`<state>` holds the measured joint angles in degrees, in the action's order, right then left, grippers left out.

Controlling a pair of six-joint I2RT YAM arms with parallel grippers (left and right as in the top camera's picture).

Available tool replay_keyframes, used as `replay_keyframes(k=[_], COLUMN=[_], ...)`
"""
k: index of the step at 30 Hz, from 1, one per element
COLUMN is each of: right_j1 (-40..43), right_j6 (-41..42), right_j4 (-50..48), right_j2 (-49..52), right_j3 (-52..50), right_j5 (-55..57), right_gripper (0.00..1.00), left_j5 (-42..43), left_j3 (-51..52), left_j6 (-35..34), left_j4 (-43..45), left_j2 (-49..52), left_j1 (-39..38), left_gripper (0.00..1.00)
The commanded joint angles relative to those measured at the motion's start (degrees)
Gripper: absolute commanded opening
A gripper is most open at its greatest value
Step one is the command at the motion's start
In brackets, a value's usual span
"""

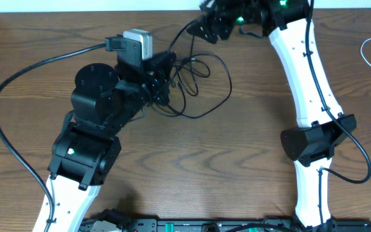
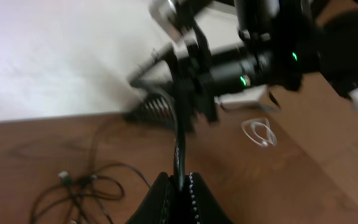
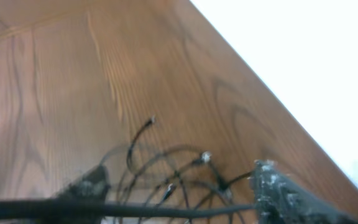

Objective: Untangle cables

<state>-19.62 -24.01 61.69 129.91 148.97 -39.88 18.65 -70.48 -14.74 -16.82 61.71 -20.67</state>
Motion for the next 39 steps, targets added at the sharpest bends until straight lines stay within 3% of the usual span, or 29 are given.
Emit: replay_keyframes(k=[1,3,5,6,7,10,17,20,24,29,34,39], right_j1=[-0.02,0.50,1.42,2.05,2.73,4.92,7.91,7.69,7.06,4.55,0.02,-5.20], right_j6=[6.75,10.43,14.10,15.96,17.33,19.74,20.59,20.57,20.59,23.89,27.34,32.85], right_j4=[-5.64,-8.66,-11.30,-12.57,-13.68,-15.69,-9.33,-4.13,1.22,2.86,1.38,-2.49], right_j2=[0.24,-0.50,-1.86,-2.82,-3.96,-7.69,-14.53,-14.05,-11.28,-5.49,0.83,7.39], right_j3=[-0.13,-0.11,-0.09,-0.09,-0.09,-0.09,-0.09,-0.22,-0.22,-0.22,-0.22,-0.22], right_j5=[-0.98,-0.92,-0.79,-0.76,-0.79,-0.76,2.03,2.32,3.10,3.10,5.01,10.08], right_gripper=[0.37,0.16,0.01,0.01,0.01,0.01,0.01,0.11,0.36,0.57,0.68,0.70], left_j5=[5.55,5.25,4.09,3.28,2.08,-2.23,-5.88,-6.84,-12.76,-13.99,-14.01,-13.99], left_j3=[-1.11,-1.11,-1.11,-1.11,-1.11,-1.11,-1.09,-1.09,-1.11,-1.11,-1.11,-1.11], left_j6=[-1.25,-1.20,-1.18,-1.18,-1.18,-1.18,-1.16,0.09,0.02,-3.74,-3.80,-3.80], left_j4=[-2.58,-4.09,-5.38,-5.81,-6.40,-8.39,-11.32,-13.22,-17.73,-22.08,-27.10,-31.21], left_j2=[-0.31,-0.31,-0.24,-0.22,-0.20,0.04,2.14,3.58,4.48,3.21,2.29,2.78], left_j1=[0.13,0.13,0.13,0.13,0.13,0.13,0.13,0.13,0.98,8.07,17.22,22.82], left_gripper=[0.08,0.08,0.16,0.17,0.28,0.41,0.41,0.41,0.41,0.41,0.45,0.54])
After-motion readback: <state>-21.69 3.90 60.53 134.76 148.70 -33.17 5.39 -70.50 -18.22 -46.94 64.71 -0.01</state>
